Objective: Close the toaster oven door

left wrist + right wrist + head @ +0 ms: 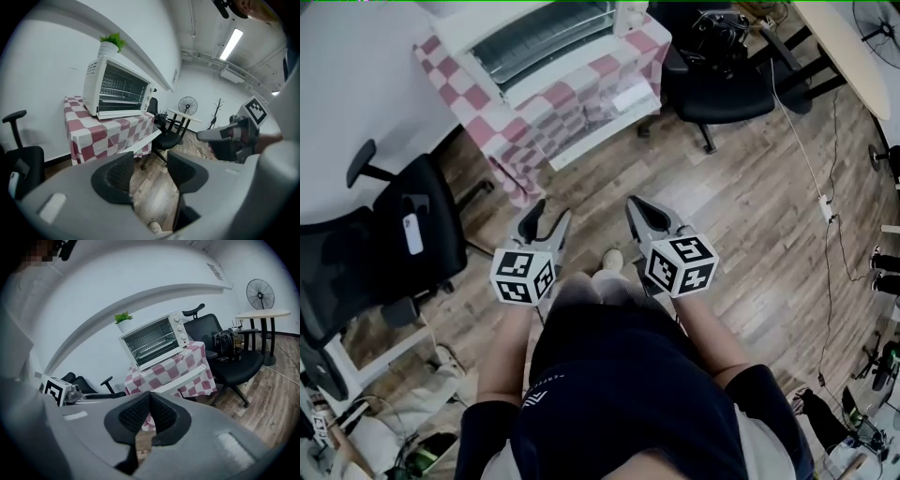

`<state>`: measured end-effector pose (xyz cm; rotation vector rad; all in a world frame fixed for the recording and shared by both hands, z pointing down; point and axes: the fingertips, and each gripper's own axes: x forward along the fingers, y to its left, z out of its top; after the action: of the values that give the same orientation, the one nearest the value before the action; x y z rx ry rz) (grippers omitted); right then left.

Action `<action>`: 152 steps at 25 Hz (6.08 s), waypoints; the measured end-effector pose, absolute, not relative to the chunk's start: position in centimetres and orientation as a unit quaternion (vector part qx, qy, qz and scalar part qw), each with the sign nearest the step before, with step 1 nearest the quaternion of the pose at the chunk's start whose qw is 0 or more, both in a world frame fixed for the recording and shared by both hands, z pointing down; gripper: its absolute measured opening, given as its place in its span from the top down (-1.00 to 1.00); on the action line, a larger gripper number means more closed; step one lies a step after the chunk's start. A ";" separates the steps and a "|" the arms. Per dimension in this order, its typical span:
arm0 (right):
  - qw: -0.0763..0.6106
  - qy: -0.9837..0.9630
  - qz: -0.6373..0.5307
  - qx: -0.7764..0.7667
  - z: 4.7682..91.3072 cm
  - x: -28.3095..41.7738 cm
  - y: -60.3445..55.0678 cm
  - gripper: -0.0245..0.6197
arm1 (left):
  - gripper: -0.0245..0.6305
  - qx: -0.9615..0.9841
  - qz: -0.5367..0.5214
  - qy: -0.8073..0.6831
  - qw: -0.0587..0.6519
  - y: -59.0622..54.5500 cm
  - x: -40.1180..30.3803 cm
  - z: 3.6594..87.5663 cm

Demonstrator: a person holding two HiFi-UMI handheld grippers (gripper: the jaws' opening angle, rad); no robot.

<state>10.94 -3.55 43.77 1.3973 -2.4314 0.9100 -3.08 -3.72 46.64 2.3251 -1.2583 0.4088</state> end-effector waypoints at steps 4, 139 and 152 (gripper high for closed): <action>0.108 -0.819 0.327 0.458 45.6 10.9 -4.6 0.91 | 0.23 0.839 0.160 -0.467 0.230 -4.2 -2.9 47.7; 0.094 -0.847 0.282 0.442 39.8 4.6 -17.4 0.91 | 0.34 0.897 -0.037 -0.373 0.235 -20.7 -2.6 35.6; 0.077 -0.852 0.284 0.433 38.3 3.2 -20.2 0.91 | 0.32 0.876 -0.116 -0.377 0.277 -24.3 -5.0 31.5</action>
<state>3.18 -20.22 38.26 1.2989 -2.5529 0.8500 -5.00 -24.32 31.54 2.3527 -1.0124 -0.3114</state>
